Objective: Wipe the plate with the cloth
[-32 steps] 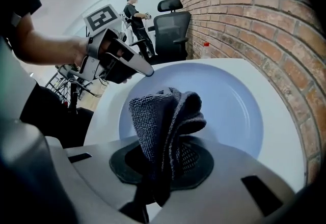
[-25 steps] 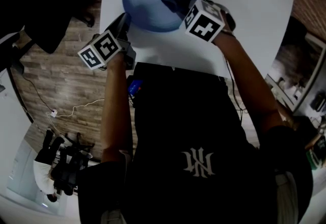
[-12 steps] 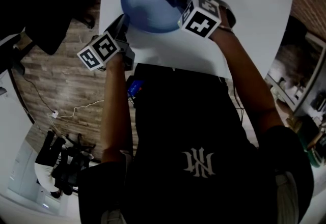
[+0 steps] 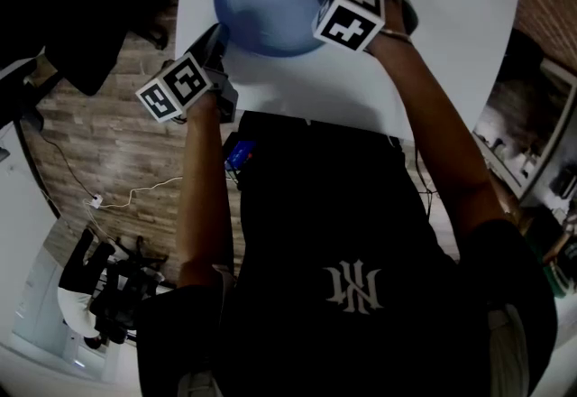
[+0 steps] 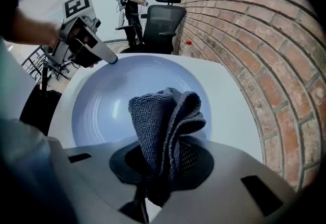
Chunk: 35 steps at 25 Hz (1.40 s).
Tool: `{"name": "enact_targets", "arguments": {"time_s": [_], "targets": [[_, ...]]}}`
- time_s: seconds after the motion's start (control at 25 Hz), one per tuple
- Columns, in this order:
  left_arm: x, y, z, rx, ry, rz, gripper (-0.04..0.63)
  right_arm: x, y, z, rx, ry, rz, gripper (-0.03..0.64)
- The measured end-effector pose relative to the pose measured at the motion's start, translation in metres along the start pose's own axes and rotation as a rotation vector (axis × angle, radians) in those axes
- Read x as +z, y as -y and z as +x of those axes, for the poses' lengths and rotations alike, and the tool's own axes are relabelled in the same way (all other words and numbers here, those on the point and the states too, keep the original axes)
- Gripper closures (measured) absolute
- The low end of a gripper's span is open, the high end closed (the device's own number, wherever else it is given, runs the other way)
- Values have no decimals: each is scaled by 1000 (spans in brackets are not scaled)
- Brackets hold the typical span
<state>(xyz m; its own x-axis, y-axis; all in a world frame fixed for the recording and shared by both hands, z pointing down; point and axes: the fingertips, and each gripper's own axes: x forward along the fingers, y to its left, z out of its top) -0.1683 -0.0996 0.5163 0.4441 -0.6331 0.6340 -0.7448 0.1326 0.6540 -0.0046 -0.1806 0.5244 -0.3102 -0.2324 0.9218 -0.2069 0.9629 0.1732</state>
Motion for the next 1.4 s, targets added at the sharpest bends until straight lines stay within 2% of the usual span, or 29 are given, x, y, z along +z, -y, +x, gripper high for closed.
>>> {"name": "enact_targets", "arguments": {"time_s": [0.16,0.44,0.72,0.96,1.2,1.4], "targets": [[0,-1,1,3,2,1,563,5,12,5,-32,-10,-34,532],[-4,3,4,1,4,1,558,9,28,8,-95,18,-32,532],[0,-1,4,8,23,21,557,13,26,10,-89,11,-41,532],[2,4,-5,7,34,101,534,21,19,-7,-80,68,-18,532],[49,31,-28,-30,105,183,523,54,28,-50,-122,183,27,532],[80,72,-47,-61,162,271,546,83,32,-96,-152,295,34,532]]}}
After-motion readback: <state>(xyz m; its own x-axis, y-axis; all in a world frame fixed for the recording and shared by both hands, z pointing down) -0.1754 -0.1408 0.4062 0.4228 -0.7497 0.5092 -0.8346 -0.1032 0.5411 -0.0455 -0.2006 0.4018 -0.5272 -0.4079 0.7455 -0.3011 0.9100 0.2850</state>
